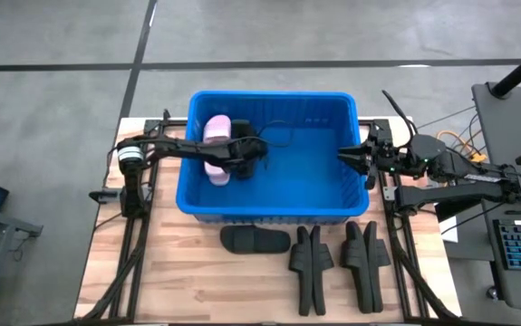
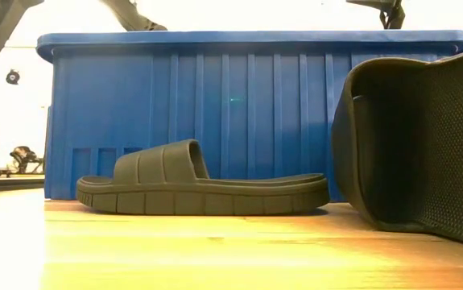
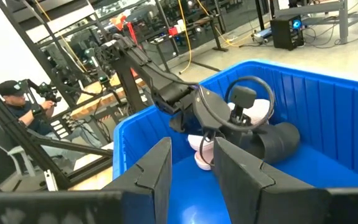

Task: Pick and place slides into bin
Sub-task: Put the black slipper into the blue bin

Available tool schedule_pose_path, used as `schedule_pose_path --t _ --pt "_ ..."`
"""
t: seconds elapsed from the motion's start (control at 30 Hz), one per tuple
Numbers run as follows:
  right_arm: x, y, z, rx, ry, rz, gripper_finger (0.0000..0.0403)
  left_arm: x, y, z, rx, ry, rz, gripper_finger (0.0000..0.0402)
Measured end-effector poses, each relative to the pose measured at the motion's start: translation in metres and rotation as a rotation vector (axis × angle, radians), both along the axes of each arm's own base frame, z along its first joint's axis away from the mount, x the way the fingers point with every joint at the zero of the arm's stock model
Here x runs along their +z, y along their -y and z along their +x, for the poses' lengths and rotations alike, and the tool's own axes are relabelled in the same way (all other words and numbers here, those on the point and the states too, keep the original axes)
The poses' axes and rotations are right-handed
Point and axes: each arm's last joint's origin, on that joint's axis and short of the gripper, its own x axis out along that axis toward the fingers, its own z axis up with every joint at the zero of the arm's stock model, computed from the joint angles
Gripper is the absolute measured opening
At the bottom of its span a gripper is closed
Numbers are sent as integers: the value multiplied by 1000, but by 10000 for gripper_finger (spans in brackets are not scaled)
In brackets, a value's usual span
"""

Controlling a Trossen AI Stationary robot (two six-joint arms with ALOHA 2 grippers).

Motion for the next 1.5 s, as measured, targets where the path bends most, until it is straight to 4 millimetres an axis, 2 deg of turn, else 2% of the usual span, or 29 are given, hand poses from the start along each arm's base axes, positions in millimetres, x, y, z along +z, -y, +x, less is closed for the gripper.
schedule_pose_path --t 0.17,0.27,0.37,0.47,0.63,0.73,0.83,0.97,1.1,1.2,1.3,1.4,1.5 --pt "0 0 0 0 0 0 111 -11 -5 -6 12 -11 -7 1" --pt "0 0 0 0 1 0 111 -16 -9 -10 6 -12 -40 21" --pt "0 0 0 0 2 0 111 -19 -13 -11 -33 -4 -114 64" --pt "0 0 0 0 2 0 111 -14 -13 -8 -55 15 -134 123" --pt "0 0 0 0 1 0 111 4 -15 -3 -62 34 -136 235" --pt "0 0 0 0 0 0 111 16 -15 -3 -80 -2 -212 293" --pt "0 0 0 0 -1 0 111 23 -12 -4 -93 -37 -298 331" --pt "0 0 0 1 -1 0 111 35 -9 -5 -97 -93 -348 354" --pt "0 0 0 1 -1 0 111 73 3 -2 -29 -31 -386 356" --pt "0 0 0 1 -1 0 111 111 21 -1 51 143 -504 356" --pt "0 0 0 3 0 0 111 150 43 -1 134 410 -750 356" --pt "0 0 0 4 -2 0 111 185 68 2 225 685 -1097 357" --pt "-1 0 0 8 -6 9 111 217 99 8 224 895 -1391 357"
